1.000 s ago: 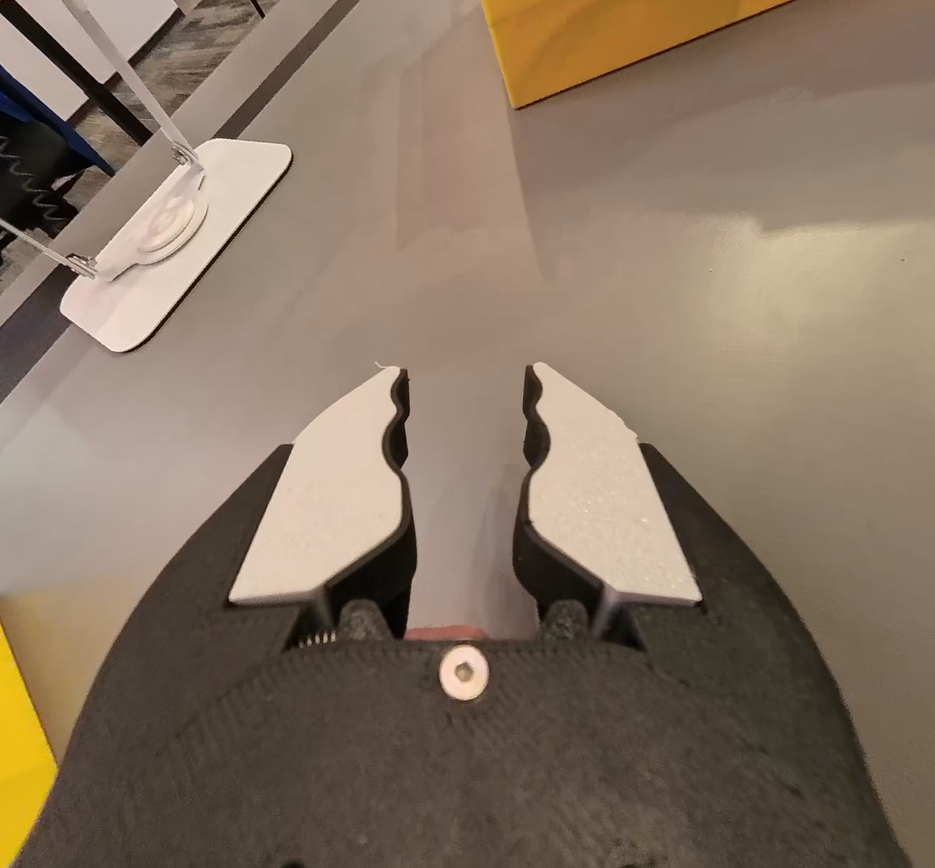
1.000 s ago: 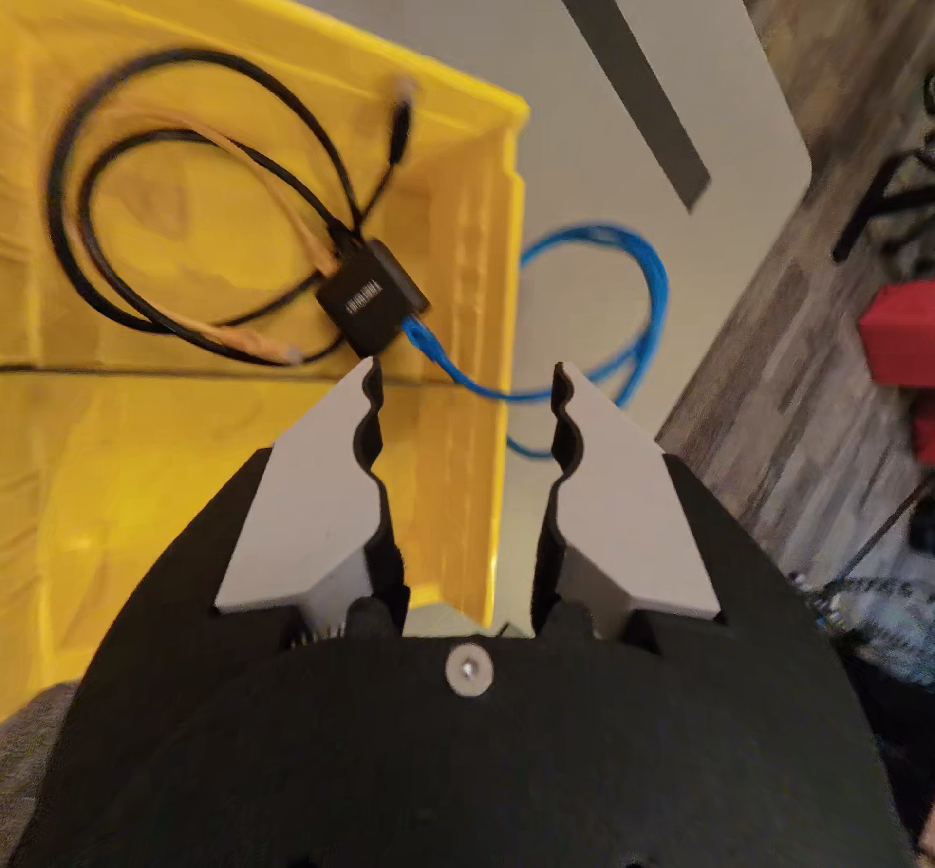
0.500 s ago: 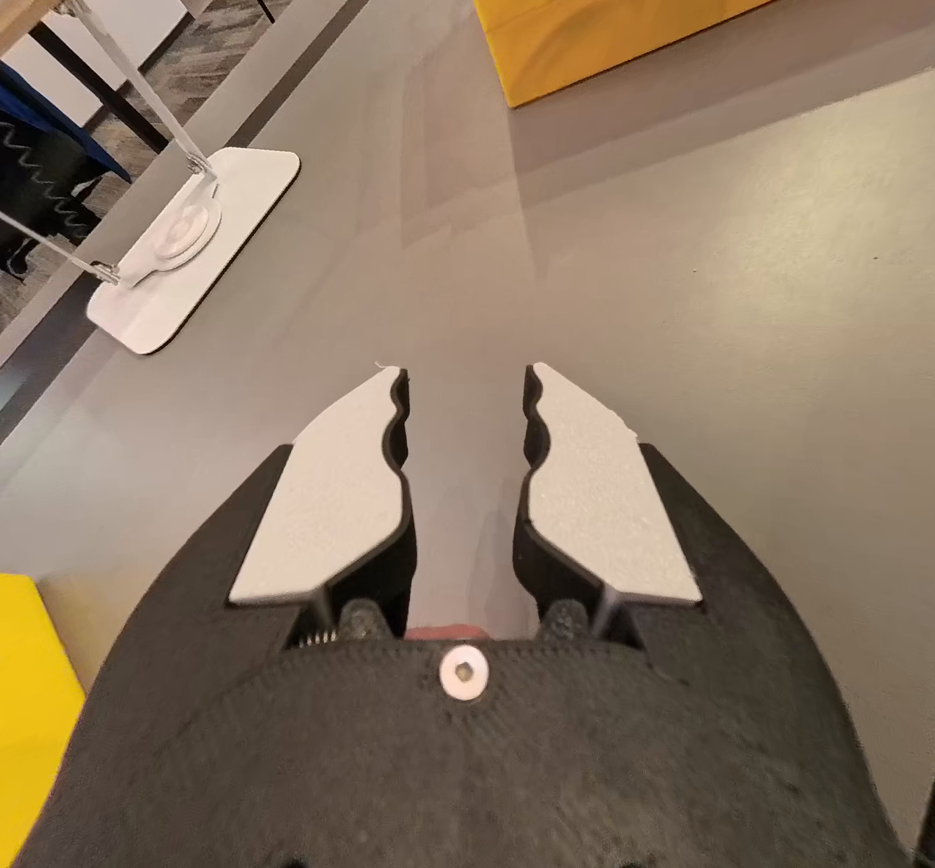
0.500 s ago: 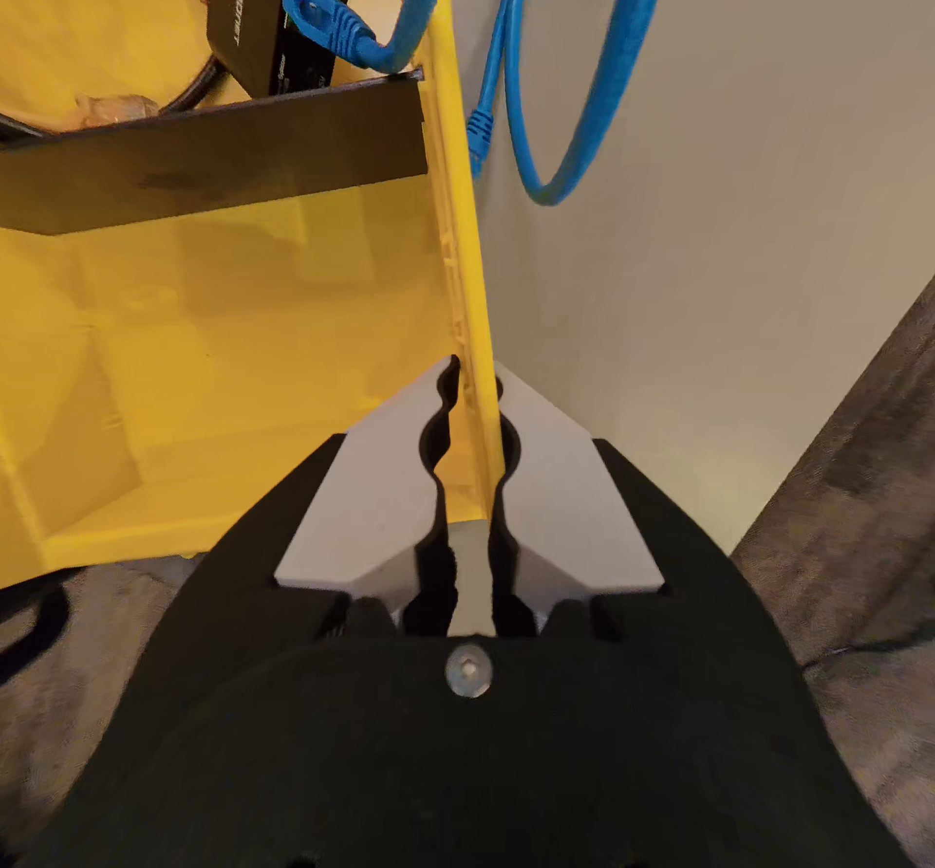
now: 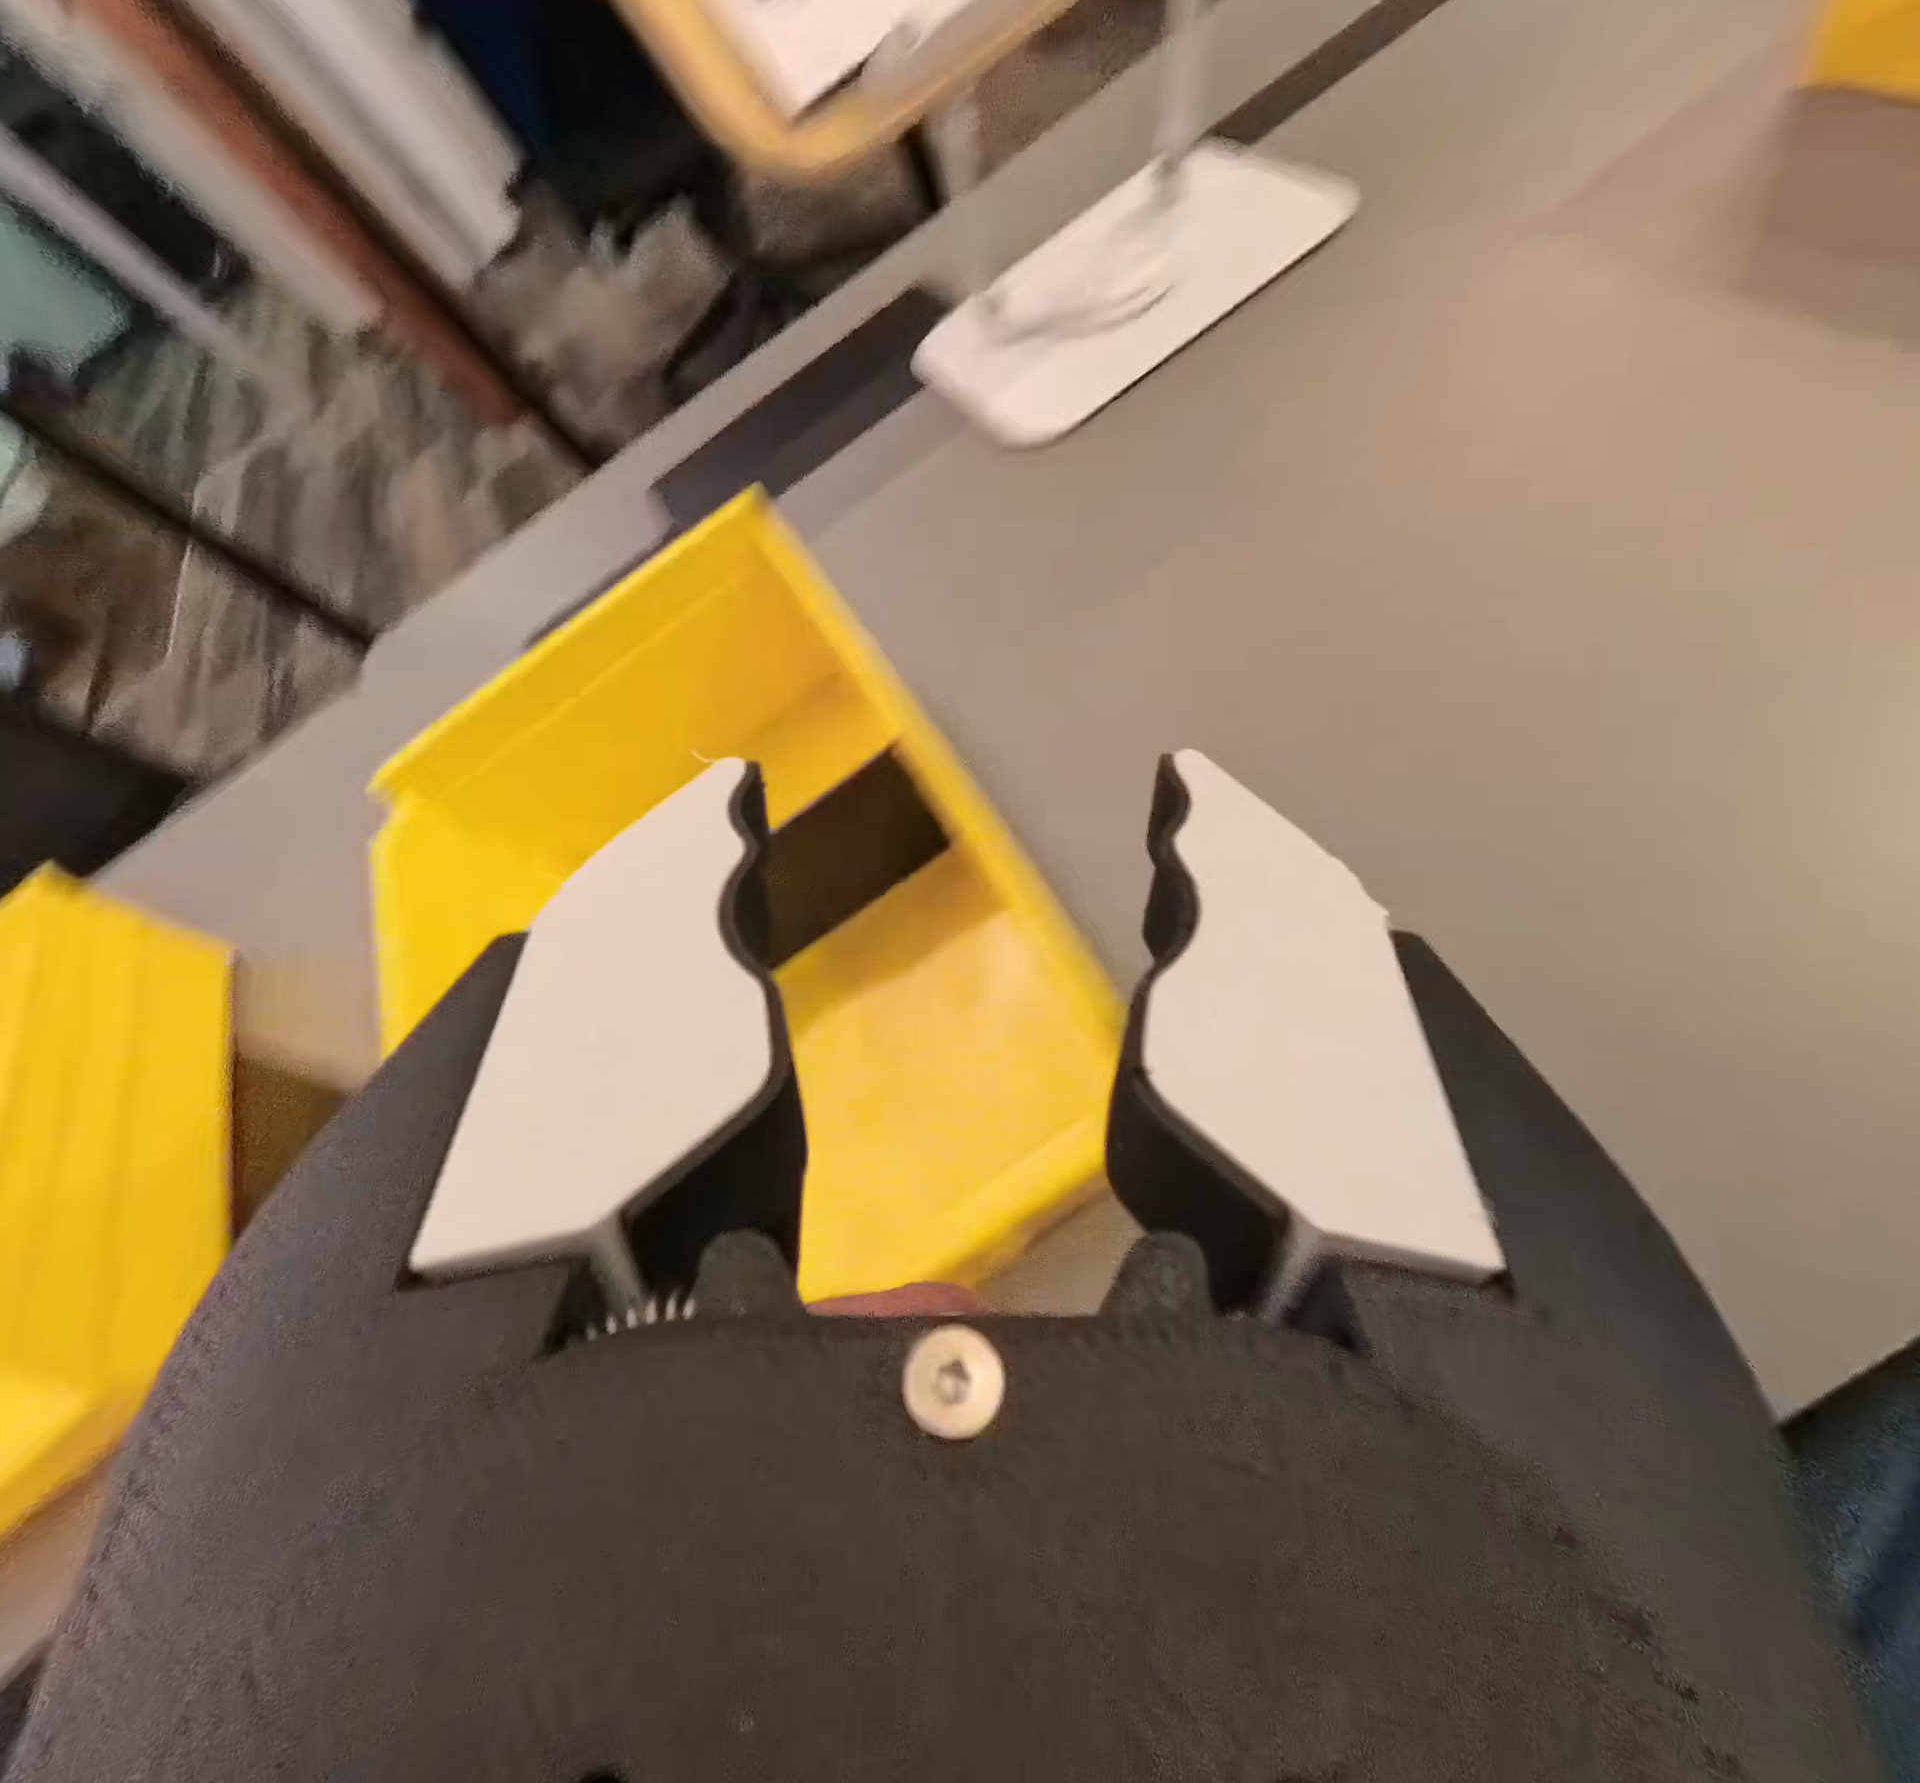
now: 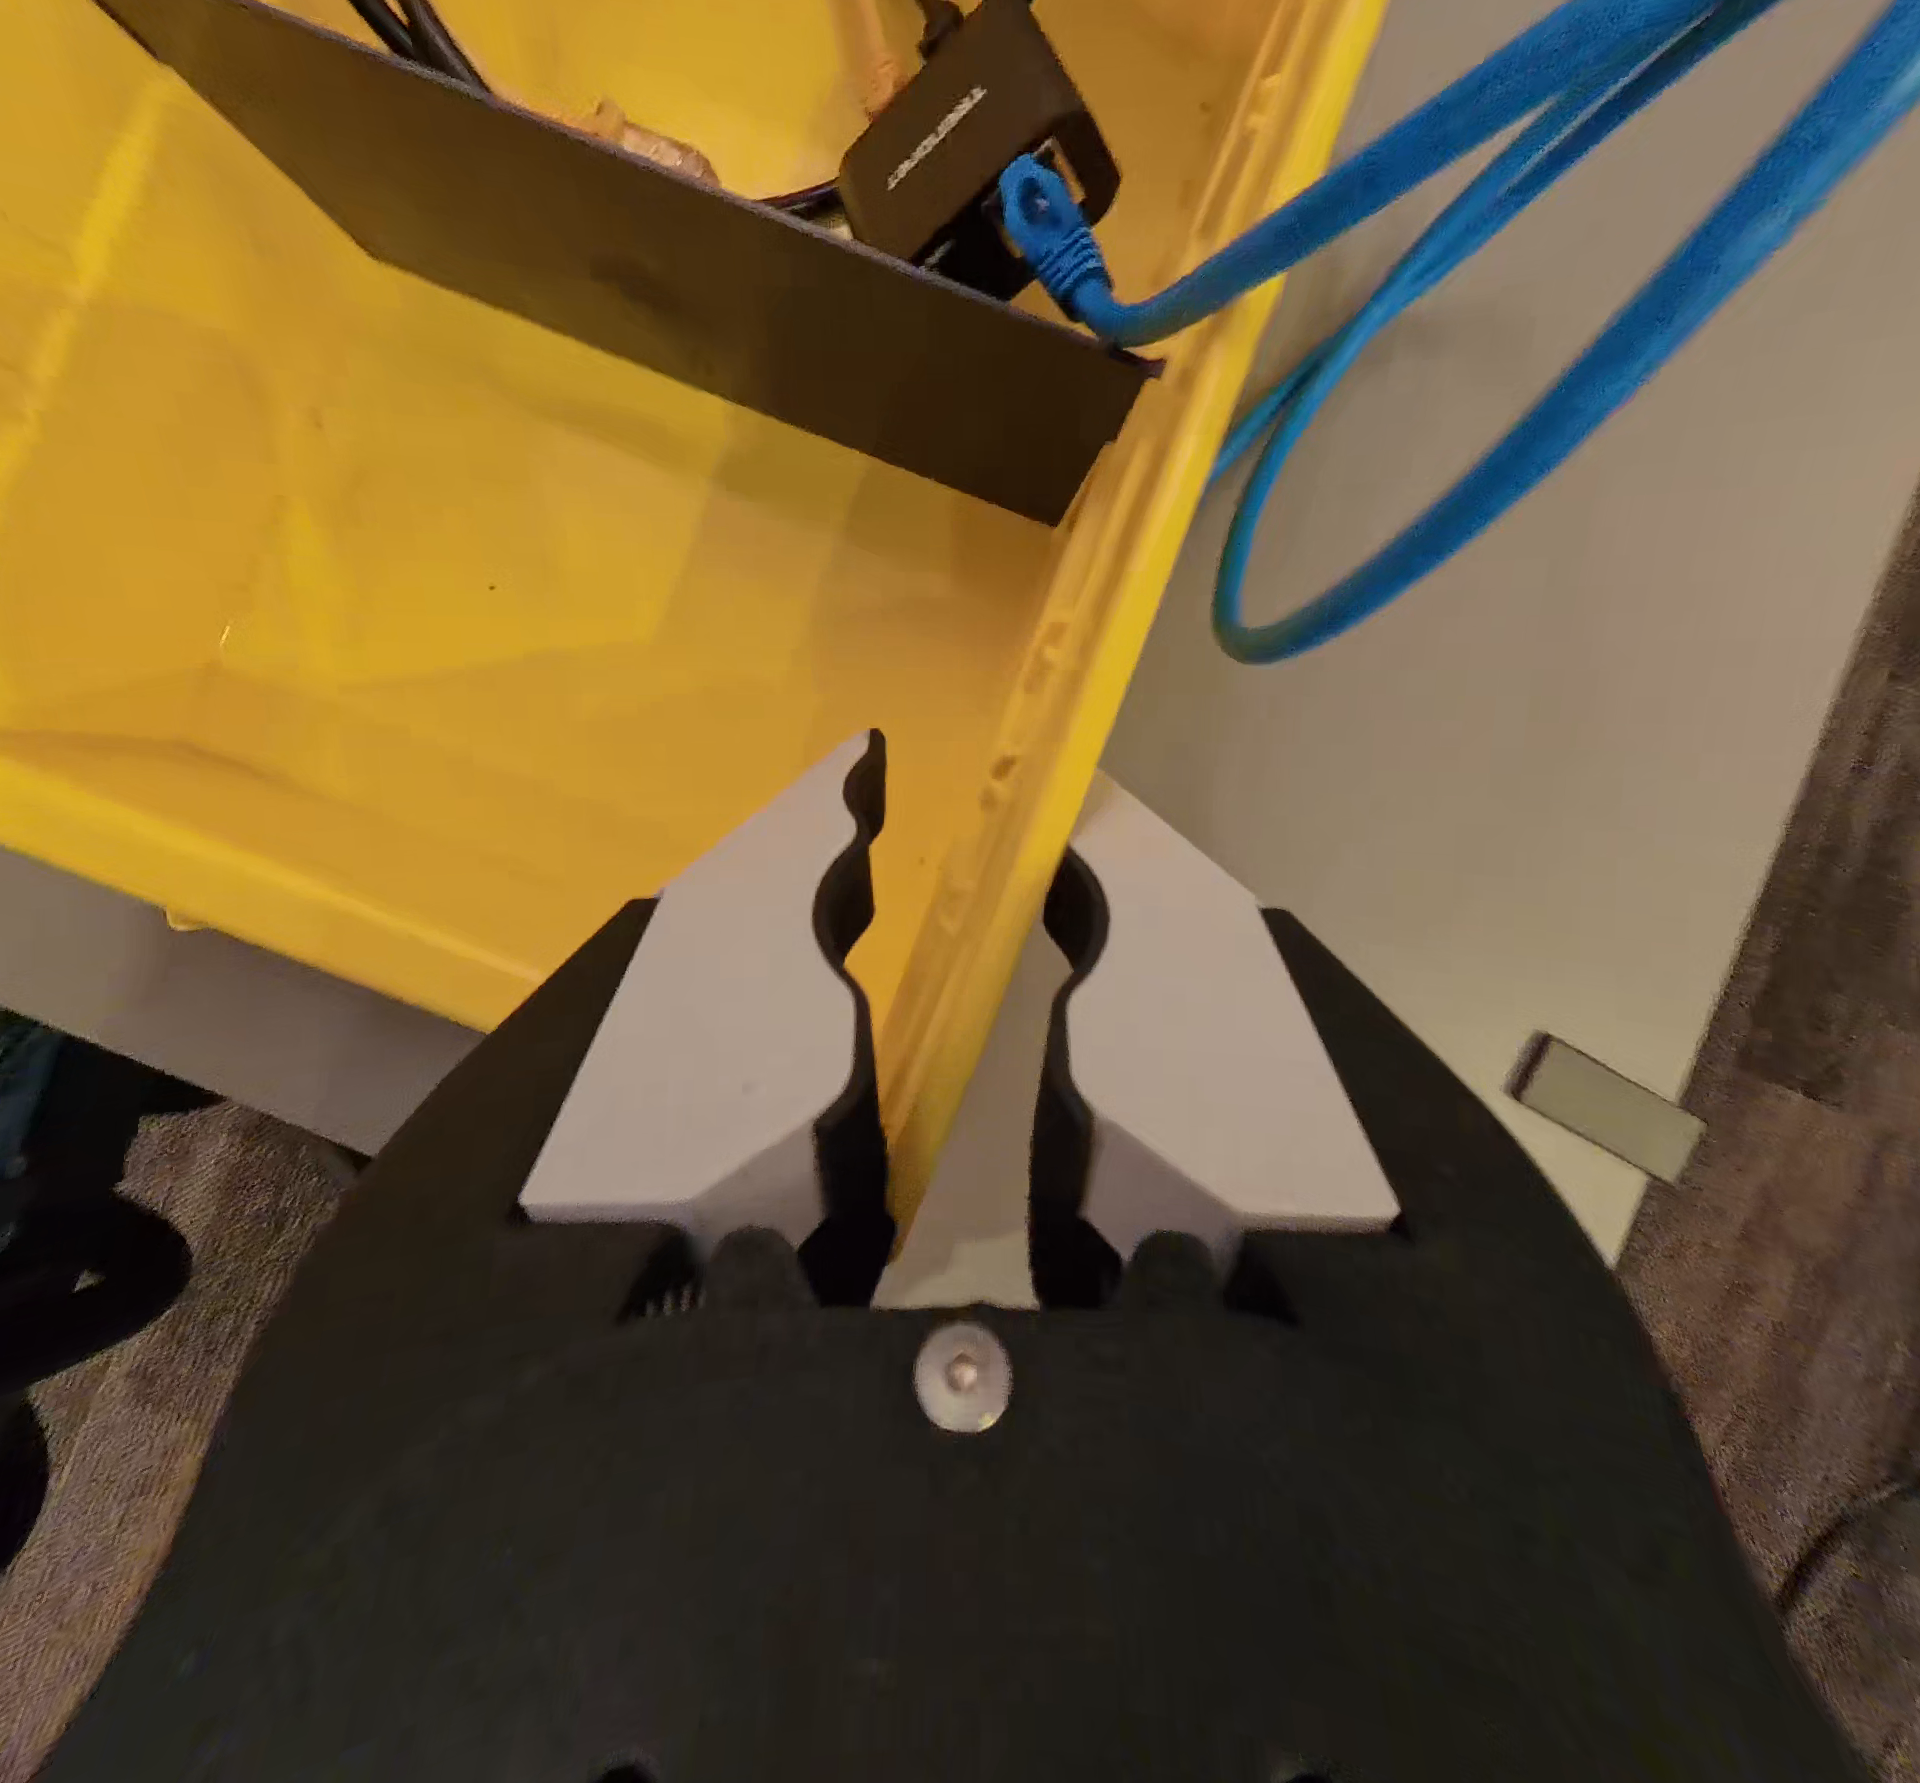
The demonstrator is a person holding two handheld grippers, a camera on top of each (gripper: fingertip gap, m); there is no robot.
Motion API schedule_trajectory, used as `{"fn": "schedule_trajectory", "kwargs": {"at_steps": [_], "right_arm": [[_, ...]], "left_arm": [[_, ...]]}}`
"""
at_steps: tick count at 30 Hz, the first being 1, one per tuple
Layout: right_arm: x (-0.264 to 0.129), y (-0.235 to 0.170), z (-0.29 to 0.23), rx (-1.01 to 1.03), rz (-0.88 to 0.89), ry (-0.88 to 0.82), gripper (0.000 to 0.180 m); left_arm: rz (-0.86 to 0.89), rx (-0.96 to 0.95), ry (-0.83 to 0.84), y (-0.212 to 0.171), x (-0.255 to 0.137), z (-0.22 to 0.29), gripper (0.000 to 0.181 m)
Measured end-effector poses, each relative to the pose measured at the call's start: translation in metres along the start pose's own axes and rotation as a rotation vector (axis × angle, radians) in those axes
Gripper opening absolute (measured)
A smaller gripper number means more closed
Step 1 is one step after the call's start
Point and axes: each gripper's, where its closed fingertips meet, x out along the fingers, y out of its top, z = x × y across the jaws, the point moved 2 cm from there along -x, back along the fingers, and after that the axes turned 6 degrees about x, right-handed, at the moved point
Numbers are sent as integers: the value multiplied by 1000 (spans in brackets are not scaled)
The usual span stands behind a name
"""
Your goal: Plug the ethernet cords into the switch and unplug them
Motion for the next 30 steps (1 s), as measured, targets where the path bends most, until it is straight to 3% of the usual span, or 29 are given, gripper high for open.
{"fn": "schedule_trajectory", "kwargs": {"at_steps": [2,6,8,12,13,15,16,20,30], "right_arm": [[9,-4,-1,-23,-34,23,31],[12,-4,3,10,-77,-18,19],[13,-3,-2,33,-71,-12,14],[19,3,-20,49,-27,-15,6],[20,5,-28,61,-14,5,6],[24,10,-44,82,0,32,7],[25,12,-52,95,10,40,6],[32,26,-84,157,67,92,5],[67,66,-205,116,132,314,32]], "left_arm": [[-139,-86,74,-41,-9,-49,82],[-394,-253,144,-134,-16,-111,101],[-473,-294,146,-171,-14,-122,91],[-494,-514,-12,-216,2,-117,58],[-494,-536,-54,-223,6,-114,51],[-415,-581,-119,-219,12,-110,13],[-416,-574,-114,-221,13,-111,4],[-385,-601,-105,-221,12,-114,4],[-270,-637,-32,-199,-16,-127,5]]}}
